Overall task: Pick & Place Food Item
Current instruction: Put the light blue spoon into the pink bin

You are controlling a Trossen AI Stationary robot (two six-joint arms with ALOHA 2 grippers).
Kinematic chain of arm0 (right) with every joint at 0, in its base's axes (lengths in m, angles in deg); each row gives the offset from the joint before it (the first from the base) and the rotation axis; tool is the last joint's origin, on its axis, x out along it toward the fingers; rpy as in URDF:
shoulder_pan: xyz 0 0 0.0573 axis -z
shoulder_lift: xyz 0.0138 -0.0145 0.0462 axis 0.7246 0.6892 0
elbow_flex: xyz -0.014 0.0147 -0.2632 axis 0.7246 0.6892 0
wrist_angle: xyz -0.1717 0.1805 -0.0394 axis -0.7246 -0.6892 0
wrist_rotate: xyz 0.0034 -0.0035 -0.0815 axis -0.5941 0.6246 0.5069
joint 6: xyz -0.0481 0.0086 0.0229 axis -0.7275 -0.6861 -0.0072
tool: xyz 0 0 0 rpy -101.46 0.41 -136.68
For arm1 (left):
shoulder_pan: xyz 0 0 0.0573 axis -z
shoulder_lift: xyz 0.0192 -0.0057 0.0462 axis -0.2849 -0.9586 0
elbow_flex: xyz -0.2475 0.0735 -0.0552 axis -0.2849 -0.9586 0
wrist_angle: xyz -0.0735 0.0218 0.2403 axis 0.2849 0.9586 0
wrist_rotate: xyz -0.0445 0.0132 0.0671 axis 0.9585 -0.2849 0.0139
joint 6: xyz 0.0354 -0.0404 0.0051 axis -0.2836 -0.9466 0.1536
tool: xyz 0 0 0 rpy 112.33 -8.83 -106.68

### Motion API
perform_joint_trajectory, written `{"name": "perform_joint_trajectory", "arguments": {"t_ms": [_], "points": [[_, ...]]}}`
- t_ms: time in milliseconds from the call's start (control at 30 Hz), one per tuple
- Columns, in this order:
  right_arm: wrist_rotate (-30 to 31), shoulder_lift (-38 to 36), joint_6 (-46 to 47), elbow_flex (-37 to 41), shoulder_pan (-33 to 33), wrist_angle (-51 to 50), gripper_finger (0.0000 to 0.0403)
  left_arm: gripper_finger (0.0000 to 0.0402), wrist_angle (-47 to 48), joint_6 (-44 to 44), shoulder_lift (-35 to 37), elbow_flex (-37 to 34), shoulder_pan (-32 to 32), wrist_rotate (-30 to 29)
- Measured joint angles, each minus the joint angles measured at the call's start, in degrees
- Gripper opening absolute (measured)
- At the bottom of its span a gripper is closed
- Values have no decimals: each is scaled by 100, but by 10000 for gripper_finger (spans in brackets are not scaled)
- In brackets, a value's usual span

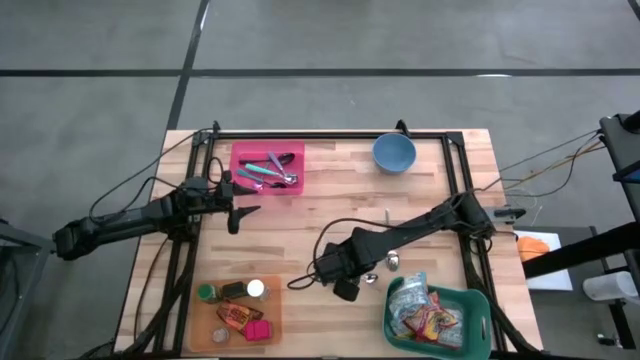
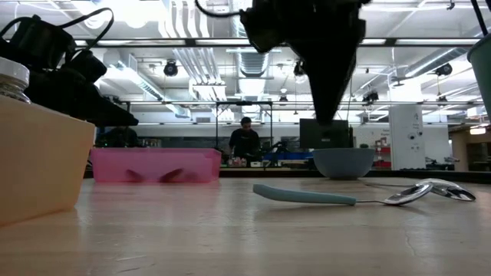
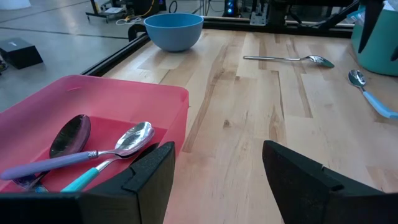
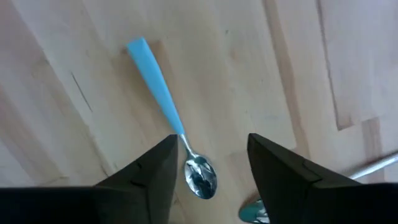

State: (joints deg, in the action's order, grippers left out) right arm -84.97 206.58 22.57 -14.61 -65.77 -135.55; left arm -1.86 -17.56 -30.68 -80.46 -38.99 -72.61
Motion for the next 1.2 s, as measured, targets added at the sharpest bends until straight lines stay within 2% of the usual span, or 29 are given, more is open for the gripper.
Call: {"name": "perform_joint_trajectory", "arguments": {"t_ms": [167,367,767,933,1200], "points": [[-194,4,23,389,-16,190,219,243,0,2,0,1,0,0],[-545,-2,-19,788,-171,604,220,243,-1,1,0,0,-1,0],[-639,-17,-345,1507,-286,1333,220,243,-1,0,0,-1,-2,0],[-766,-18,-461,1660,-224,1389,210,243,-2,2,0,-1,0,0],[-762,-24,-610,1754,-98,1517,166,243,-1,0,0,1,0,0]]}}
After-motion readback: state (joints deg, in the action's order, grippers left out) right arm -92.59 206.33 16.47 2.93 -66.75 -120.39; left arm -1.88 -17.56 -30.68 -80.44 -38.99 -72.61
